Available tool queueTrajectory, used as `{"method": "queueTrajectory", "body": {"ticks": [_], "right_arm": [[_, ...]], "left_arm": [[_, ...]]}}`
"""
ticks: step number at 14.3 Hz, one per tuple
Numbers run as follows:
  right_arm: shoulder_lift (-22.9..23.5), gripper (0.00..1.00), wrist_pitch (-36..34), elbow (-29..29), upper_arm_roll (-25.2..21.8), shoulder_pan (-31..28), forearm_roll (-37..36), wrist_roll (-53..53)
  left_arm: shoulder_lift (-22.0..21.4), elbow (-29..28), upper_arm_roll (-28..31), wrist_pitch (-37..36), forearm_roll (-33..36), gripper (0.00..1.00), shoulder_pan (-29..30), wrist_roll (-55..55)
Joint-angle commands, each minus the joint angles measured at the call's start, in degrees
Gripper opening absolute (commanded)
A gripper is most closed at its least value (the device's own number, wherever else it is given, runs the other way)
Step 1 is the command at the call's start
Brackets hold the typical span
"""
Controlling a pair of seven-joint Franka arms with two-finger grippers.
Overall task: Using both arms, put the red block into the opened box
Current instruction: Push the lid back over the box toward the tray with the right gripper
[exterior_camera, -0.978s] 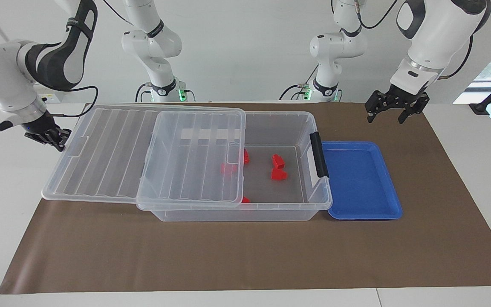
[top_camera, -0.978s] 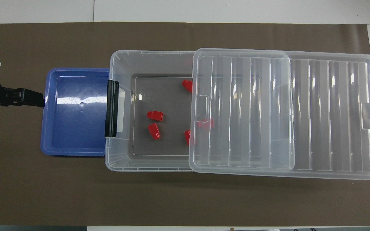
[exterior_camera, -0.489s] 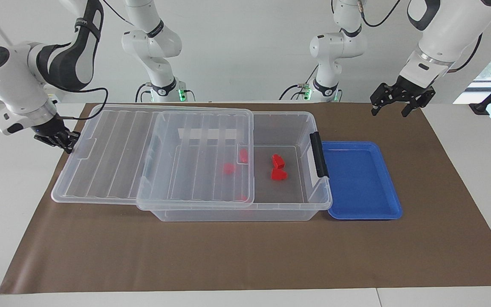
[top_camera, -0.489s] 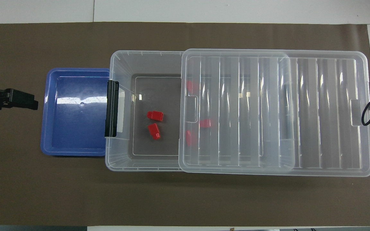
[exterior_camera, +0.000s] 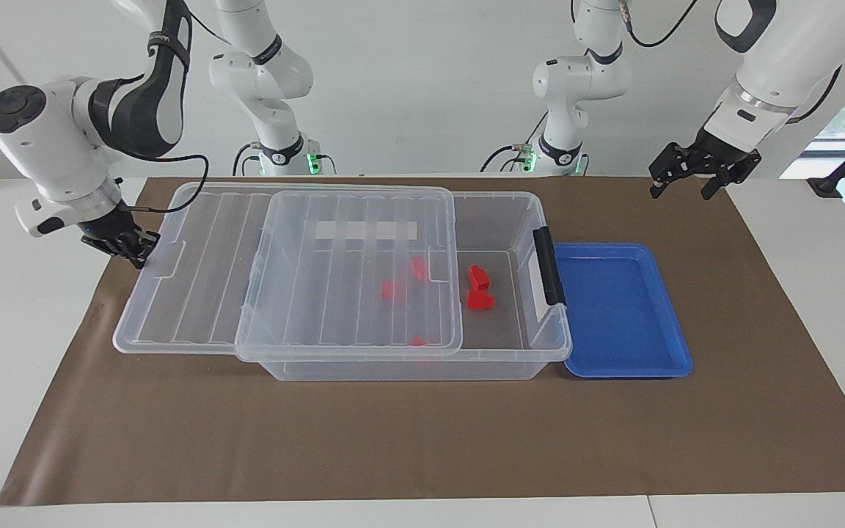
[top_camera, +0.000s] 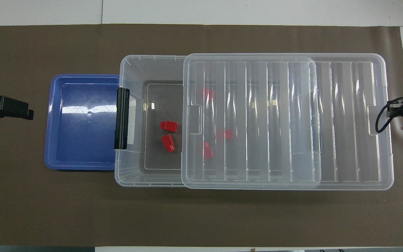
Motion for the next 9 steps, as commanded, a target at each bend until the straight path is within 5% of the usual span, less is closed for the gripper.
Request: {"method": "queueTrajectory", "body": {"ticks": [1, 9], "right_arm": [[-1.65, 0.0, 0.66, -2.15, 1.64, -0.29, -0.15, 2.65], [-1.65, 0.0, 0.75, -2.23, 7.09, -0.29, 0.03, 9.77]], "left_arm": [[0.95, 1.84, 1.36, -1.57, -0.04, 1.0, -1.4, 1.29], [0.69, 0.96, 1.19, -0.69, 1.55, 1.0, -1.31, 2.97]]}}
